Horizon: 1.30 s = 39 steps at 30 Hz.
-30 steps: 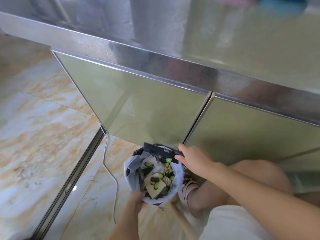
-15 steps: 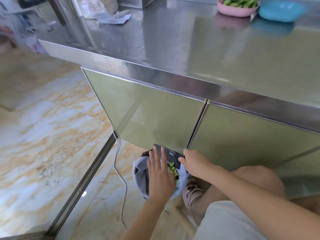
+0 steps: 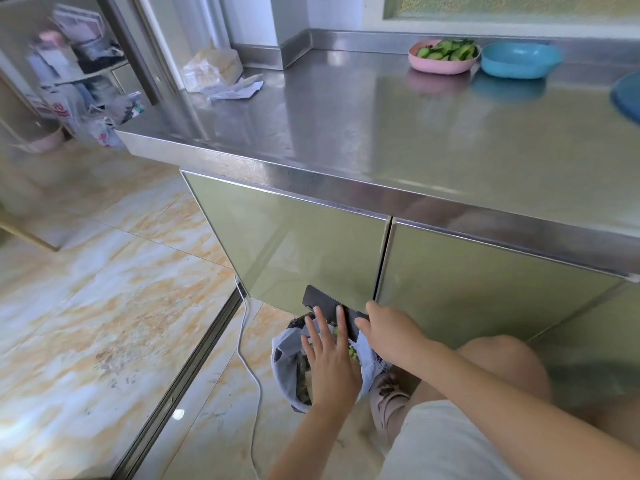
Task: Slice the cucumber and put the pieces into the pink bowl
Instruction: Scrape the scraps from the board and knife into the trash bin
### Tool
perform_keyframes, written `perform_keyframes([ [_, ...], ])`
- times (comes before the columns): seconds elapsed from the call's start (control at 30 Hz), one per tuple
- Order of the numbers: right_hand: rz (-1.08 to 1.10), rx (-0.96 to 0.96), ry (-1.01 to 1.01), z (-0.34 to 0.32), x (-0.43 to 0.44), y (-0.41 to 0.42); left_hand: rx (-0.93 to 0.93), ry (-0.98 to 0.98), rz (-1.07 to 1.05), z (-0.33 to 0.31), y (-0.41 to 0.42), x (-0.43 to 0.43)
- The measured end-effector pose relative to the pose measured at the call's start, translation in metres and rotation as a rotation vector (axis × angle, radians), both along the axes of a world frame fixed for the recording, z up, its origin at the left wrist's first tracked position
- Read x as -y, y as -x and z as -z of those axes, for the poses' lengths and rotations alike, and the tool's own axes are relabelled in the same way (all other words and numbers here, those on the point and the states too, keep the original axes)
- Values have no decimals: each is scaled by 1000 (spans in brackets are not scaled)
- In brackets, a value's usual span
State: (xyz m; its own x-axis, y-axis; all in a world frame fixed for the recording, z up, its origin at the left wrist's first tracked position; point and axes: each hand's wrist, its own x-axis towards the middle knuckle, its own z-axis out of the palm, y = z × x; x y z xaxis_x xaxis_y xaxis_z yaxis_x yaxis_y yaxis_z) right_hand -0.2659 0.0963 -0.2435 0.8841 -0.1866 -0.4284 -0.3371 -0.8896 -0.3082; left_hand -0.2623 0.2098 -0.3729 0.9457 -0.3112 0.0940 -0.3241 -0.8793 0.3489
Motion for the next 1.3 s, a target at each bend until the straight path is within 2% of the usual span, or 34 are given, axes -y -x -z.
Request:
perform_keyframes([
  [0.1, -42, 34, 20, -9, 2, 6, -57, 6, -89, -5, -8, -4],
  [0.6, -104, 90, 55, -36, 21, 31, -113, -12, -129, -8, -16, -3],
  [0.67, -84, 86, 36, -36, 26, 34, -186, -65, -149, -8, -18, -4],
  [0.8, -50, 99, 20, -40, 35, 42, -509, -274, -170, -7, -27, -13],
  [0.83, -47, 106, 18, -43, 37, 44, -536, -293, -174, -10, -29, -15],
  [0.93, -23, 149, 7, -53, 41, 47, -437, -252, -158, -24, -36, -24],
  [1.1, -61, 253, 24, -72, 48, 58, -301, 54, -180, -75, -42, -37],
  [1.17, -117, 308, 122, -78, 51, 64, -260, 131, -183, -93, -43, -43],
  [1.3, -196, 407, 312, -81, 60, 76, -229, 85, -213, -119, -40, -56],
])
